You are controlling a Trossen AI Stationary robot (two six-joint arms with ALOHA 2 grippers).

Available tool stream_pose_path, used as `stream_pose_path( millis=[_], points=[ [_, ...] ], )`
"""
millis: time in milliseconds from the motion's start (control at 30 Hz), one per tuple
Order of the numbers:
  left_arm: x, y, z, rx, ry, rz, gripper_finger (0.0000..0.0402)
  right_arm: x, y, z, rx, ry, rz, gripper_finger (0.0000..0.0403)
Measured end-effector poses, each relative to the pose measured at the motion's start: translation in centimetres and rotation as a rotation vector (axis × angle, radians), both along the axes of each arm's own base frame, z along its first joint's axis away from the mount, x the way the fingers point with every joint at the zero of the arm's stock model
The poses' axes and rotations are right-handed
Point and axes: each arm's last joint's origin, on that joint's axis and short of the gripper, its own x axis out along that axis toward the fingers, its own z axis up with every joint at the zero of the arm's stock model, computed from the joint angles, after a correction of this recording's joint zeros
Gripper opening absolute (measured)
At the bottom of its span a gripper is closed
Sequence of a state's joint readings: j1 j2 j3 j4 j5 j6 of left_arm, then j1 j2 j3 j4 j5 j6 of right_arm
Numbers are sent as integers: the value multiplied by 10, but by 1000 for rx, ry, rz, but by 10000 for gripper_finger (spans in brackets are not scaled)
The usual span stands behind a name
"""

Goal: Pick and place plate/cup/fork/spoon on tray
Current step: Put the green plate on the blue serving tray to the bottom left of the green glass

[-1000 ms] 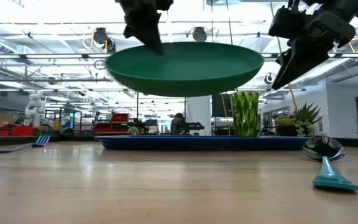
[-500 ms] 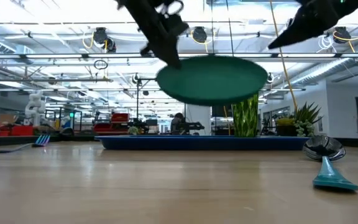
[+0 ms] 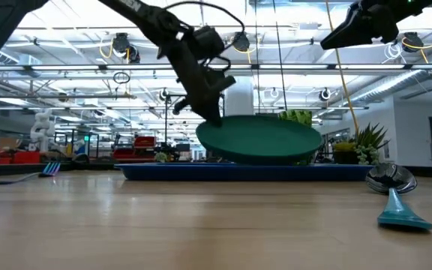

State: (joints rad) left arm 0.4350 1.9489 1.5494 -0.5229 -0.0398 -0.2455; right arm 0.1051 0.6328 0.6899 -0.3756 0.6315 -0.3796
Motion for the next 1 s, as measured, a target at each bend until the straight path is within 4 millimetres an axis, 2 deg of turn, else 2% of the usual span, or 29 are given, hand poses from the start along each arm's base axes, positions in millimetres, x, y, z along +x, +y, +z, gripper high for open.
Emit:
stream_pose_path(
  millis=[267,533,633,800,1000],
  points=[
    [3,14,-23,-38,21,23,20,0,0,0,-4,2,1,125],
    [3,18,-23,-44,3,46,16,0,0,0,-2,-3,1,125],
    [5,19,-23,-44,-22,63,29,0,0,0,-2,-3,1,125],
    [8,20,-33,-59,-14,80,52,0,0,0,0,-4,0,125],
    [8,21,-34,-55,-11,94,61,0,0,0,1,-4,2,125]
  ],
)
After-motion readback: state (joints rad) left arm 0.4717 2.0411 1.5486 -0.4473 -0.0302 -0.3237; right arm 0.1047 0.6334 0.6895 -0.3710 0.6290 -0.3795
